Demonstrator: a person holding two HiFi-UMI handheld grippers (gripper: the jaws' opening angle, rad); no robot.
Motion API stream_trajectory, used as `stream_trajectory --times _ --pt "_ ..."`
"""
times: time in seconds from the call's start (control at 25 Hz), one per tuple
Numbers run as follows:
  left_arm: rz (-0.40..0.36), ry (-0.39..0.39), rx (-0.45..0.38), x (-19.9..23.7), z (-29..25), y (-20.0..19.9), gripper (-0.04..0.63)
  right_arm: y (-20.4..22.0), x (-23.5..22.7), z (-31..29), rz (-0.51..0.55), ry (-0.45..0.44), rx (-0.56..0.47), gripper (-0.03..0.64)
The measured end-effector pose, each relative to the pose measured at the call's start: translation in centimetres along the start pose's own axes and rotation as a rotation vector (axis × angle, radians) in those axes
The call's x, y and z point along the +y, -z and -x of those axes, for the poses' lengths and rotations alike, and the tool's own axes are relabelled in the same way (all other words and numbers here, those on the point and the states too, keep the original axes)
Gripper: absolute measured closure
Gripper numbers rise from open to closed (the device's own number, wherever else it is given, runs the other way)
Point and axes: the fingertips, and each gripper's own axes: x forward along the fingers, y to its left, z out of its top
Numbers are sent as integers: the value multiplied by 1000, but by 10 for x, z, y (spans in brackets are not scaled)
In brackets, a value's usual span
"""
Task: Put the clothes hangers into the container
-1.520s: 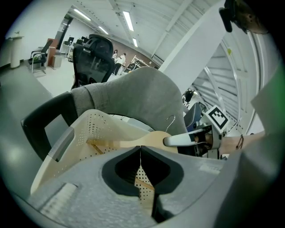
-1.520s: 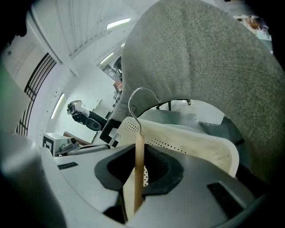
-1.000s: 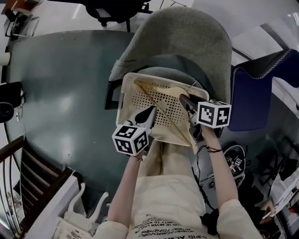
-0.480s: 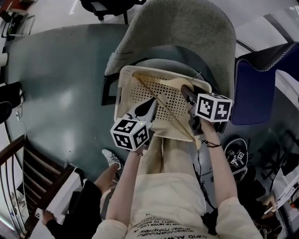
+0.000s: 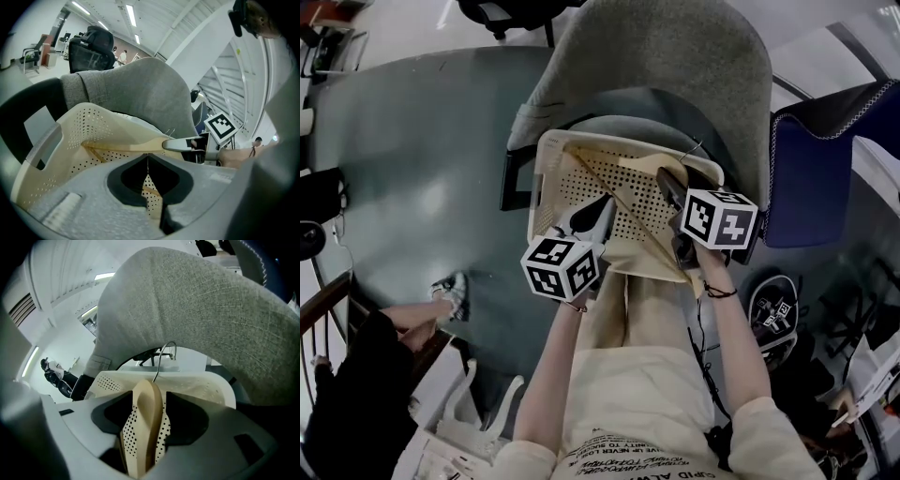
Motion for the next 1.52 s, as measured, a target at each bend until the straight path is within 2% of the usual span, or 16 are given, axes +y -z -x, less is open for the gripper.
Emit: stream_trajectory --times 0.2,0.48,0.6,0.68,0.88,1.0,1.36,1.52 --pt "3 -8 -5 0 5 0 572 -7 0 5 23 53 -72 370" --pt "-2 -4 -28 -6 14 -11 572 -16 3 19 31 73 -134 364" --pt "-9 2 -46 -11 17 -20 572 -20 8 27 82 76 -156 367" --pt "-15 7 -61 -16 20 -26 572 -24 11 34 121 81 -173 391" --pt "-41 21 -118 -31 34 -43 572 -28 16 56 191 101 -167 550" --pt "-73 31 -152 -42 44 -55 572 -34 23 74 223 99 -191 595" --pt "-184 66 -244 -77 76 -98 572 -49 65 118 271 12 -234 612" --pt "-248 85 -285 -94 89 -123 574 -60 88 137 336 -39 -253 612"
